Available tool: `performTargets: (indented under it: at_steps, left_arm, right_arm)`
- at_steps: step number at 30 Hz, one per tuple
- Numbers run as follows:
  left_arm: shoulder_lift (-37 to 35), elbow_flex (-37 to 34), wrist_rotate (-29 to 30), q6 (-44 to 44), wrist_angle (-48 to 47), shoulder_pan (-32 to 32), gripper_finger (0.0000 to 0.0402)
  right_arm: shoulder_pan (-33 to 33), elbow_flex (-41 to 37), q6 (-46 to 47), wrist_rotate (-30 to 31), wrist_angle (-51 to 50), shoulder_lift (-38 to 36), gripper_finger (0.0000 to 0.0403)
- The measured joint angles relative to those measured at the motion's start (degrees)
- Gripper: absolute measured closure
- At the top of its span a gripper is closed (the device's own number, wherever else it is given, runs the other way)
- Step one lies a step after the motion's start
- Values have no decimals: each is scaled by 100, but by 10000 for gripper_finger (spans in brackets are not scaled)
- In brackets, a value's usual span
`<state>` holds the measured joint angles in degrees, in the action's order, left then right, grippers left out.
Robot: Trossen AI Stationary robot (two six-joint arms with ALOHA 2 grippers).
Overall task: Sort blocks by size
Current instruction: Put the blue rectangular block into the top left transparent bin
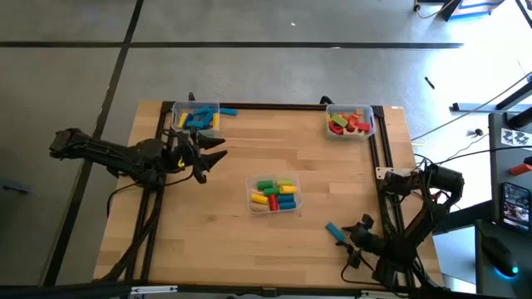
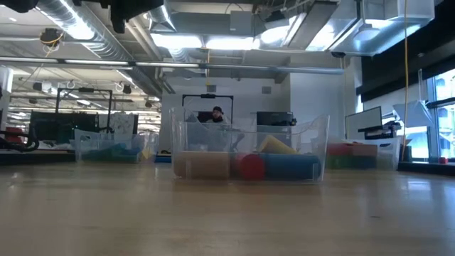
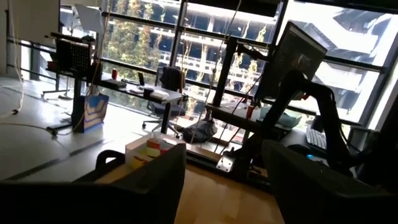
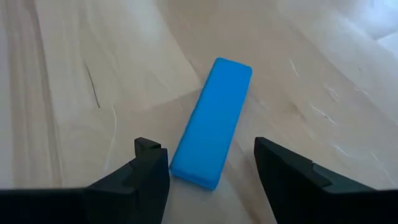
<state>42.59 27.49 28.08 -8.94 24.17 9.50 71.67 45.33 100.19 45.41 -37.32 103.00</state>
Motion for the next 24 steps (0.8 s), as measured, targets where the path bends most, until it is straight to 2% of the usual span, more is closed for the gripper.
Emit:
performTargets:
  at_steps: [4,15,21,24]
  left_arm:
    - [2,0,0,-32,-8,0,192]
    - [2,0,0,-31,-41,-7,192]
    - [2,0,1,-29,-70,-7,192]
    - [2,0,0,-29,-113,-7,192]
  right_arm:
    - [-5,-6,1,128,4,45,178]
    - [-149,9,552,1077,225,1004,178]
    - [-263,7,545,1150,281,1170,178]
    - [-263,7,541,1150,316,1213,191]
